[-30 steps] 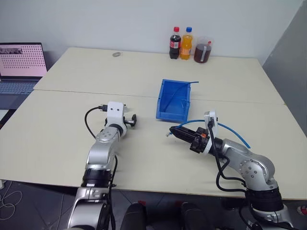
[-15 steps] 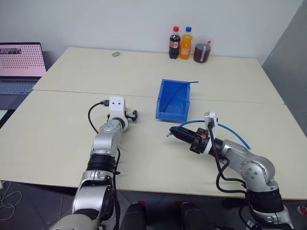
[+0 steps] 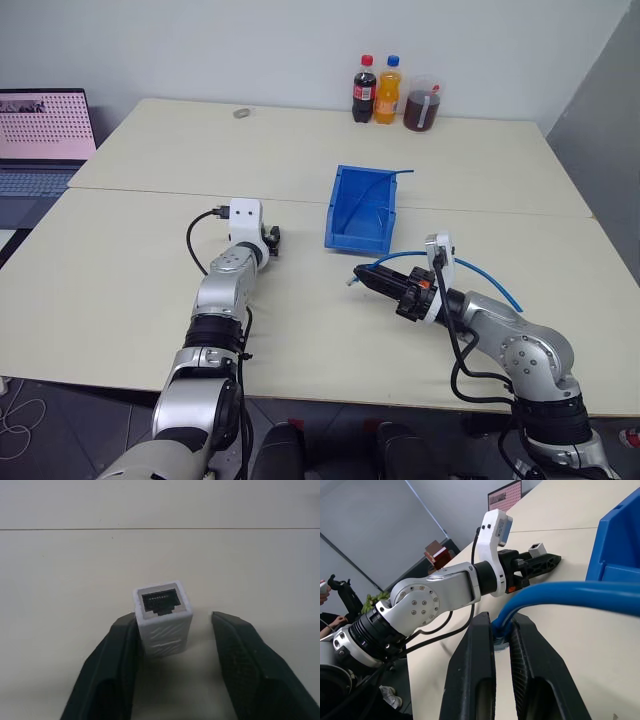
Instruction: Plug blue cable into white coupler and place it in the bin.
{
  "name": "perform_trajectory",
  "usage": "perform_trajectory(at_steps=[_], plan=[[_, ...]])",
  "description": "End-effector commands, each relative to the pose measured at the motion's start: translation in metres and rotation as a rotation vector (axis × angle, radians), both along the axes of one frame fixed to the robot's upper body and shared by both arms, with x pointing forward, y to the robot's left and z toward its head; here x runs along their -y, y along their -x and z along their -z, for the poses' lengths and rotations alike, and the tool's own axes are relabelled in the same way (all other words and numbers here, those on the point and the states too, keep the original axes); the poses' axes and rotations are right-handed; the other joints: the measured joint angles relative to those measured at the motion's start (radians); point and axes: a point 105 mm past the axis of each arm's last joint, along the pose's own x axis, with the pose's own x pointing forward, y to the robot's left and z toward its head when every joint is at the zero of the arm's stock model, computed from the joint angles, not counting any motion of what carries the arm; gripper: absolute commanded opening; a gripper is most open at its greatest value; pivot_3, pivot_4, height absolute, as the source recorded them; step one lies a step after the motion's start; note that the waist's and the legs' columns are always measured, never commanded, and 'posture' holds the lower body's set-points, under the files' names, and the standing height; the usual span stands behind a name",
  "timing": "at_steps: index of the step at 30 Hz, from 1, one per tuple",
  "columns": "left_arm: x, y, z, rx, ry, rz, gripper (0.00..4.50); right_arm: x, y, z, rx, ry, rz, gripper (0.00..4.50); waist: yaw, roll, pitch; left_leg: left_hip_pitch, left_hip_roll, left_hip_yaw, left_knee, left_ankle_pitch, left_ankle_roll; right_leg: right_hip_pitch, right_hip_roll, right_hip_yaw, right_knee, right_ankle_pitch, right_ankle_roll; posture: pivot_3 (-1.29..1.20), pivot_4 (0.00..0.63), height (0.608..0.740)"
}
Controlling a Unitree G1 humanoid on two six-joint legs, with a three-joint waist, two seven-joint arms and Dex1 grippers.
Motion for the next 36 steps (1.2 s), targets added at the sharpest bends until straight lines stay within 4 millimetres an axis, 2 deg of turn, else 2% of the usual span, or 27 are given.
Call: perform_trajectory(at_steps=[1, 4, 9, 13, 15, 19, 21, 23, 26, 29, 36], plan=[[-0.001, -0.004, -0.015, 0.056, -0.015, 0.001, 1.41, 0.000, 0.004, -0.009, 0.051, -0.003, 0.004, 0.12, 0.000, 0.000, 0.000, 0.000, 0.000, 0.000, 0.000, 0.000, 0.000, 0.000, 0.000, 0.000, 0.000, 0.000, 0.000, 0.00, 0.150, 0.740], [-0.002, -0.004, -0.014, 0.054, -0.019, -0.001, 0.78, -0.001, 0.004, -0.009, 0.051, -0.002, 0.006, 0.12, 0.000, 0.000, 0.000, 0.000, 0.000, 0.000, 0.000, 0.000, 0.000, 0.000, 0.000, 0.000, 0.000, 0.000, 0.000, 0.00, 0.150, 0.740], [-0.003, 0.000, -0.011, 0.049, -0.033, 0.015, 0.78, 0.000, 0.004, -0.009, 0.052, 0.001, 0.009, 0.12, 0.000, 0.000, 0.000, 0.000, 0.000, 0.000, 0.000, 0.000, 0.000, 0.000, 0.000, 0.000, 0.000, 0.000, 0.000, 0.00, 0.150, 0.740], [0.004, 0.009, -0.013, 0.050, -0.038, 0.117, 0.78, 0.002, 0.006, -0.008, 0.060, 0.016, 0.012, 0.12, -0.001, 0.000, 0.000, 0.000, 0.000, 0.000, 0.000, 0.000, 0.000, 0.000, 0.000, 0.000, 0.000, 0.000, 0.000, 0.00, 0.150, 0.740], [0.015, 0.018, -0.016, 0.050, -0.032, 0.226, 0.78, 0.006, 0.008, -0.008, 0.070, 0.035, 0.014, 0.12, -0.001, 0.000, 0.000, 0.000, 0.000, 0.000, 0.000, 0.000, 0.000, 0.000, 0.000, 0.000, 0.000, 0.000, 0.000, 0.00, 0.150, 0.740], [0.058, 0.052, -0.019, 0.025, -0.022, 0.611, 0.78, 0.014, 0.021, -0.004, 0.104, 0.124, -0.005, 0.12, 0.000, 0.000, 0.000, 0.000, 0.000, 0.001, -0.001, 0.000, 0.000, 0.000, -0.001, 0.000, 0.000, 0.000, 0.000, 0.00, 0.150, 0.740], [0.082, 0.075, -0.018, -0.005, -0.046, 0.855, 0.78, 0.018, 0.029, -0.002, 0.113, 0.151, -0.010, 0.12, 0.002, 0.000, 0.000, 0.000, 0.000, 0.000, -0.001, 0.000, 0.000, 0.000, -0.001, -0.001, -0.001, 0.000, 0.000, 0.00, 0.150, 0.740], [0.097, 0.095, -0.014, -0.036, -0.100, 1.063, 0.78, 0.021, 0.035, -0.002, 0.122, 0.176, -0.009, 0.12, 0.002, 0.000, 0.000, 0.000, 0.000, 0.000, -0.001, 0.000, 0.000, 0.001, -0.001, -0.001, -0.001, 0.000, 0.000, 0.00, 0.150, 0.740], [0.108, 0.115, -0.006, -0.070, -0.198, 1.284, 0.78, 0.025, 0.042, 0.000, 0.138, 0.214, -0.001, 0.12, 0.000, 0.000, 0.000, 0.000, 0.000, 0.000, -0.001, 0.000, 0.000, 0.001, -0.001, 0.000, -0.001, 0.000, 0.000, 0.00, 0.150, 0.740], [0.116, 0.122, 0.005, -0.102, -0.285, 1.412, 0.78, 0.028, 0.046, 0.001, 0.155, 0.248, 0.010, 0.12, -0.003, 0.000, 0.000, 0.001, 0.001, 0.000, 0.000, 0.000, 0.000, 0.000, 0.000, 0.000, -0.001, 0.000, 0.000, 0.00, 0.150, 0.740], [0.125, 0.124, 0.027, -0.171, -0.355, 1.546, 0.78, 0.026, 0.043, 0.000, 0.218, 0.294, 0.030, 0.11, -0.001, 0.000, 0.000, 0.000, 0.000, 0.000, 0.000, 0.000, 0.000, 0.000, 0.001, 0.001, -0.001, -0.001, 0.001, 0.00, 0.150, 0.740]])
